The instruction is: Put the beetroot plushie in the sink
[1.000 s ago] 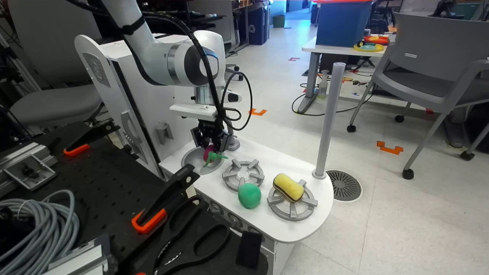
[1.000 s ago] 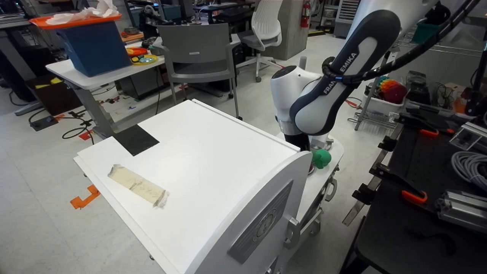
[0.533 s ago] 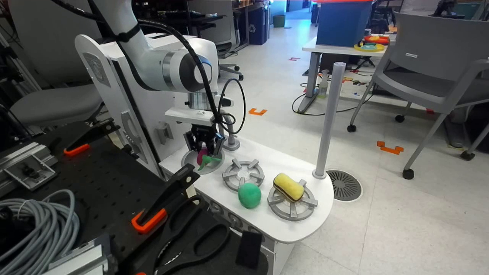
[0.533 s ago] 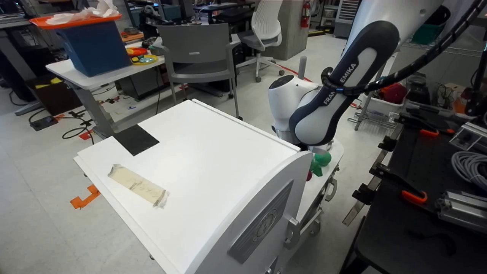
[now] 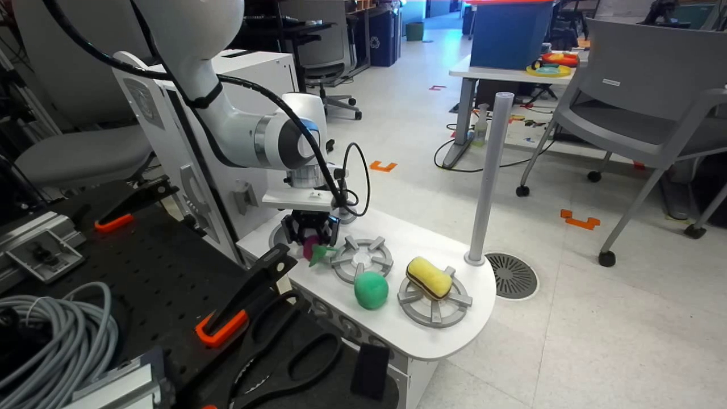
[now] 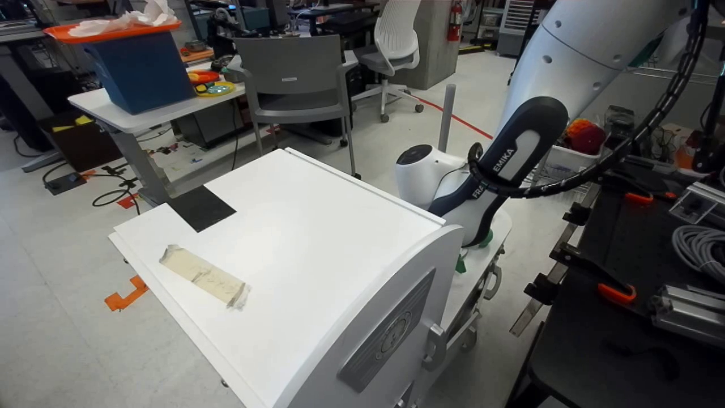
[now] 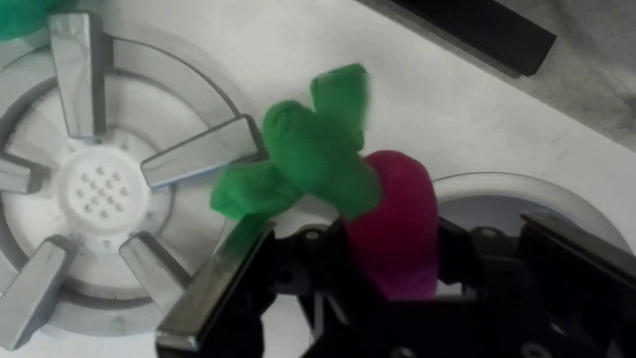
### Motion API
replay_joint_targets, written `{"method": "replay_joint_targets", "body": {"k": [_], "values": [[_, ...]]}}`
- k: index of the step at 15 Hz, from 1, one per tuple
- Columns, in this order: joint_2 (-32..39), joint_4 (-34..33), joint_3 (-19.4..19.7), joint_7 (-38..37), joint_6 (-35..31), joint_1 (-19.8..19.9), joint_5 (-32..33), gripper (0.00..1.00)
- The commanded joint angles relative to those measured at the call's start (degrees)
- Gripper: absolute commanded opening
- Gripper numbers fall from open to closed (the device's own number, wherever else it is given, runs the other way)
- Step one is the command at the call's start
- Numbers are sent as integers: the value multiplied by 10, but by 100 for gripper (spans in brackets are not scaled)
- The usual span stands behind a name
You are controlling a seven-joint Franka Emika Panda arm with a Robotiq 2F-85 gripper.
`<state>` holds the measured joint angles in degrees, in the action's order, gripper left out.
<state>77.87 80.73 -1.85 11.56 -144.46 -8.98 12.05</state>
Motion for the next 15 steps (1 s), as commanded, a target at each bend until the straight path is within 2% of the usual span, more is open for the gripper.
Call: {"method": "replay_joint_targets", "body": {"k": [1,2,5,7,8,11,12,13,15], "values": [[40,-45,-15,48,-22,6,16,5],[42,-45,-14,58,-26,5,19,12],[46,-52,-18,80,-27,8,23,14],[39,-44,-30,99,-28,15,20,9],[29,-34,-41,112,-25,20,17,4],[19,-17,-72,149,-24,35,14,4],[25,-22,-74,155,-27,36,15,40],[30,-29,-75,160,-26,37,16,42],[41,-41,-69,158,-32,33,18,56]]}}
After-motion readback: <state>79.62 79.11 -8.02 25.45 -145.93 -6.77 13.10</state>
